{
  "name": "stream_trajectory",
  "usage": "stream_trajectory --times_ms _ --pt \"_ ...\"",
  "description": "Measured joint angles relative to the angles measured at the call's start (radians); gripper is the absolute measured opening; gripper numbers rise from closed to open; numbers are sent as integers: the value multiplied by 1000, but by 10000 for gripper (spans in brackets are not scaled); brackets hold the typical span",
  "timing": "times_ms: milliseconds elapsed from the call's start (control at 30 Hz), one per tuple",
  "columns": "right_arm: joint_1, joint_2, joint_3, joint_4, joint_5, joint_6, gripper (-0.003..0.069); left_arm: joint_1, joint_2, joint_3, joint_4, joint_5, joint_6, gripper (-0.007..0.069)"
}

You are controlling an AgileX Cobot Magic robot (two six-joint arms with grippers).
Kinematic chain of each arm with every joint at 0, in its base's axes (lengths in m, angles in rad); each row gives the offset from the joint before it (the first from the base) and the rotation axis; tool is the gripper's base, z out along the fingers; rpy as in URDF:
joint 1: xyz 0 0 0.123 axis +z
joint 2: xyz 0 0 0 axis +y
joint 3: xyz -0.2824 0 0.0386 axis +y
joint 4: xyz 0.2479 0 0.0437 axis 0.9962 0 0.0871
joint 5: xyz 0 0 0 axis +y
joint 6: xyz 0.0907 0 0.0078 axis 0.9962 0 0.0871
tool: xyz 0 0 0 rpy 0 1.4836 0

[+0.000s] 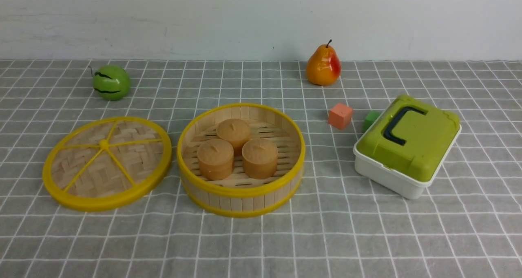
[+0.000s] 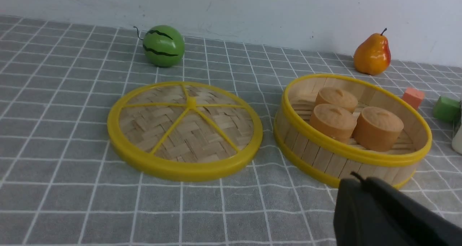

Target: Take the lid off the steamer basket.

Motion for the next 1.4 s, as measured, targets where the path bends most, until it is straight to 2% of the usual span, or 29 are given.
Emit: stream_trajectory --times_ms 200,500,667,733,833,933,1200,1400 --pt "0 0 0 0 0 0 242 0 0 7 11 14 3 -13" --pt "0 0 0 0 0 0 242 0 0 243 44 -171 -73 -13" --pt "0 0 0 0 0 0 242 -1 0 294 145 -199 -170 -13" --pt "0 0 0 0 0 0 242 -23 0 295 238 -177 -274 -13" --pt "0 0 0 0 0 0 242 -78 0 297 296 -157 -325 -13" --pt "0 0 0 0 0 0 242 -121 0 297 303 -156 -314 -13" --pt "0 0 0 0 0 0 242 -83 0 297 244 -151 -146 -13" --pt "0 0 0 0 0 0 242 -82 0 297 236 -150 -124 -13"
